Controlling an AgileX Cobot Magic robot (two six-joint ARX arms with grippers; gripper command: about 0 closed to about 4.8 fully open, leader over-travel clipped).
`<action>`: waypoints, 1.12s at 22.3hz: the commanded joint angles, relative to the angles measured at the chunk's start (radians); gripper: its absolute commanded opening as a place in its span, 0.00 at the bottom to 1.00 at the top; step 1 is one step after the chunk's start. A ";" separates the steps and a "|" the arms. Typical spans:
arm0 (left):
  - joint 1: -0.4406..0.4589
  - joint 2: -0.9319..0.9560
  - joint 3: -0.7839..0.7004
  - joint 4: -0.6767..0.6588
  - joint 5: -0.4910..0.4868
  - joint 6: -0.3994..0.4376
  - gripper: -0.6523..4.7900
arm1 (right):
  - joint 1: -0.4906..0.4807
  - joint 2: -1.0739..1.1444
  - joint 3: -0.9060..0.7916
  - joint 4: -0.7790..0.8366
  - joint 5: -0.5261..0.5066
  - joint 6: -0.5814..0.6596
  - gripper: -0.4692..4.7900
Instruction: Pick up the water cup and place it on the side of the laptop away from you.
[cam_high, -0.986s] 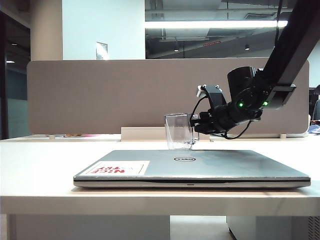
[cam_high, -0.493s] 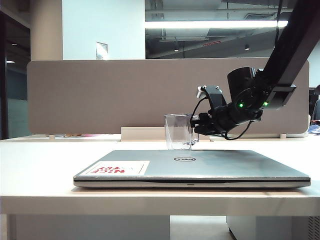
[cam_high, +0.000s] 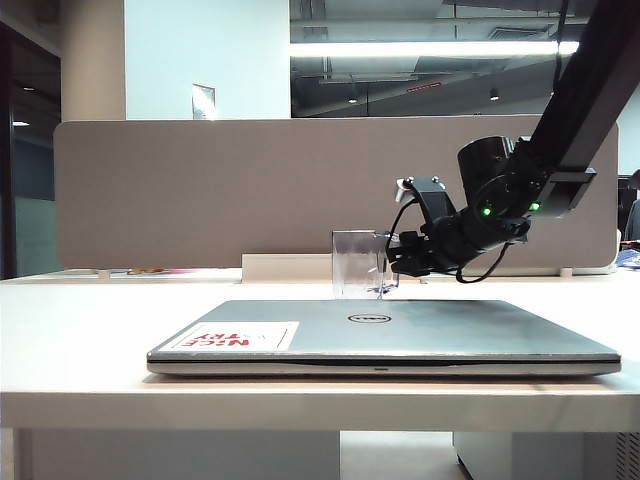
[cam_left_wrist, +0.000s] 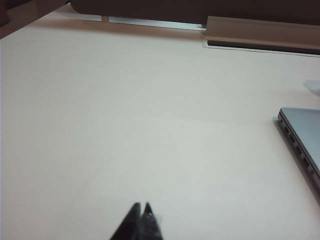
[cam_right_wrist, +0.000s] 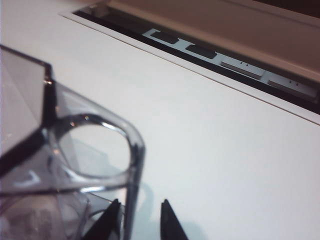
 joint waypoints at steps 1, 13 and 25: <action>-0.001 0.001 0.003 0.001 0.001 0.001 0.11 | -0.008 -0.033 0.007 -0.045 -0.002 -0.035 0.32; -0.001 0.001 0.003 -0.010 0.001 0.001 0.11 | -0.014 -0.106 0.009 -0.271 -0.028 -0.036 0.32; -0.001 0.001 0.003 -0.010 0.003 0.000 0.11 | -0.030 -0.315 0.005 -0.721 0.028 -0.036 0.07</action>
